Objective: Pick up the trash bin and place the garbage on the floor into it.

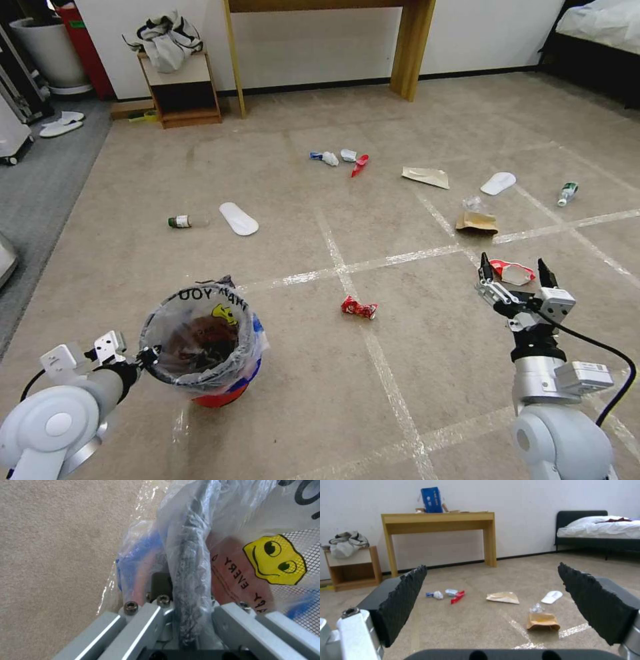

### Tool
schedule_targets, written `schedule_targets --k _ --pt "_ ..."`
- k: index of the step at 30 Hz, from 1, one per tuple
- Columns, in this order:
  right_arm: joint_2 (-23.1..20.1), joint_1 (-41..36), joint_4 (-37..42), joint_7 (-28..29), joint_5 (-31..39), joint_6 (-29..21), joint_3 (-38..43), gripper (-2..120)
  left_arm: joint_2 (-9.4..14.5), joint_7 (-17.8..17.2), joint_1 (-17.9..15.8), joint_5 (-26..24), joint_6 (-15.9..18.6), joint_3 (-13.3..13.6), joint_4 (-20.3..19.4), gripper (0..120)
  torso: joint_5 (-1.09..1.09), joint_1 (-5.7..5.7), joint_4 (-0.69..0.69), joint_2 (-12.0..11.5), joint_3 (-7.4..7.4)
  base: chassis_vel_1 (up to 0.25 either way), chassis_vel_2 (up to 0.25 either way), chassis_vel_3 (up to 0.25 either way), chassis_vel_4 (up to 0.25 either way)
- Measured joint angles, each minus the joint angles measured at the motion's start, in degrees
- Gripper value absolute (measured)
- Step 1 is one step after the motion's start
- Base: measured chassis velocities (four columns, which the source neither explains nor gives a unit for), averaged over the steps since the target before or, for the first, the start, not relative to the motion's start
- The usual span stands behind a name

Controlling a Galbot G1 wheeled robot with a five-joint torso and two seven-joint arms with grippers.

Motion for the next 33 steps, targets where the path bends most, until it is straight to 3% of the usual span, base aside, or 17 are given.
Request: schedule_targets --k 21,33 --pt "0.3 0.0 0.4 -1.5 -0.9 -0.4 0.0 100 0.6 -0.3 0.8 -0.4 -0.1 -0.9 -1.7 1 0.01 -0.01 -0.01 0.0 -0.01 -0.008 0.011 0.014 -0.008" --pt "0.4 -0.3 0.4 -1.9 -1.0 -0.5 0.1 100 0.1 0.0 0.8 0.0 -0.1 -0.8 -1.9 1 0.04 0.00 0.00 0.0 0.01 -0.210 0.201 0.217 -0.202"
